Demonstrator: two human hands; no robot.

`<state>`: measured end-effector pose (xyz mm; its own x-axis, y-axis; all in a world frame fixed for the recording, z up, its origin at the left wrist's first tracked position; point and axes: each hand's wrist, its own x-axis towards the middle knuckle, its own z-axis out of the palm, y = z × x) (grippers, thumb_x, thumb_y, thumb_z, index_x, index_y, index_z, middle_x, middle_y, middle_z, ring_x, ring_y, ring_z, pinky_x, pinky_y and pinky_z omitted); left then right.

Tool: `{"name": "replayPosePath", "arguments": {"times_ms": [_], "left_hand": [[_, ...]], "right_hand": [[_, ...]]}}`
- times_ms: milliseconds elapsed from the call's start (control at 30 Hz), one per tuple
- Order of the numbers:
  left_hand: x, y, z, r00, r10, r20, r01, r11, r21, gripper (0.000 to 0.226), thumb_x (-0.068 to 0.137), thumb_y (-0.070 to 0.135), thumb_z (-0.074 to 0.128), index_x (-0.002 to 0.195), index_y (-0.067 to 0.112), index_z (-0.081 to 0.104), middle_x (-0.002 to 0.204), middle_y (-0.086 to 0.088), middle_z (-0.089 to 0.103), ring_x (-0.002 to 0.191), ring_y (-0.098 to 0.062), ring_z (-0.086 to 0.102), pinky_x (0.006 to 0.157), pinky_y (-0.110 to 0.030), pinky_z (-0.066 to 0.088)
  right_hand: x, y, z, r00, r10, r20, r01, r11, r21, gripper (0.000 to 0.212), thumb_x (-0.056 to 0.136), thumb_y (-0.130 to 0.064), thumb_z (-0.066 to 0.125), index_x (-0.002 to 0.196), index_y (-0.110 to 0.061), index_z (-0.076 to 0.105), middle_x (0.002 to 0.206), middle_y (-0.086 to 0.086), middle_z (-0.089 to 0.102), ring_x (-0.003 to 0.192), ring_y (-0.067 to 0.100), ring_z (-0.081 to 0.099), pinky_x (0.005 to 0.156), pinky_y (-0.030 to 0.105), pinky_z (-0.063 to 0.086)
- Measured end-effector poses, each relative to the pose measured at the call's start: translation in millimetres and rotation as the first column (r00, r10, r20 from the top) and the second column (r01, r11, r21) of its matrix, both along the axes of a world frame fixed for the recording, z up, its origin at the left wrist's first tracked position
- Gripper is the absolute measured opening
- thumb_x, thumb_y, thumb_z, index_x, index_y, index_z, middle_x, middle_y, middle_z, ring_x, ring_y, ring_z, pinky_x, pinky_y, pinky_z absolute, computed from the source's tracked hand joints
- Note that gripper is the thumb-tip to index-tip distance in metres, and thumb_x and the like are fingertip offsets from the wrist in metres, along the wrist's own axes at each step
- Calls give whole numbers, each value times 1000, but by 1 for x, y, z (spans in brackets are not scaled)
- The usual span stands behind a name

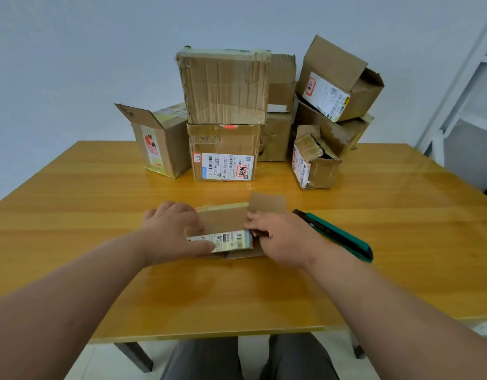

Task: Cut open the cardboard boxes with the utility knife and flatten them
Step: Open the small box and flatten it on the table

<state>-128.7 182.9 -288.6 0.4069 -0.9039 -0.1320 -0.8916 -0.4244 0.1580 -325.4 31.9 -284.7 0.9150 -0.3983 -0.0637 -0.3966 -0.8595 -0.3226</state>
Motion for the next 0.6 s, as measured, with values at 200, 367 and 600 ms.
{"name": "replayPosePath", "arguments": {"times_ms": [200,367,600], "left_hand": [[-11,-20,-25,993,-80,87,75,995,60,60,98,59,22,152,36,16,161,10,8,147,-16,10,118,-42,12],[-18,-36,-33,1000,-28,6,28,998,-58,56,99,53,31,142,18,33,160,-1,18,148,-18,10,118,-40,19],[-21,-45,-47,996,-65,69,59,995,80,83,90,71,15,153,25,-14,161,2,-18,147,-17,-16,118,-38,-7]], "right_hand": [[3,-1,-16,996,-81,46,79,996,36,46,101,-41,41,142,-21,50,147,-1,48,132,18,44,107,35,36],[9,-11,-34,986,-160,37,163,980,-110,55,103,-40,35,154,-23,25,161,0,18,146,24,14,119,41,20],[12,-21,-59,985,-84,-148,61,986,-154,62,101,-52,7,156,-27,-9,164,-7,-16,149,13,-20,121,42,-9]]}}
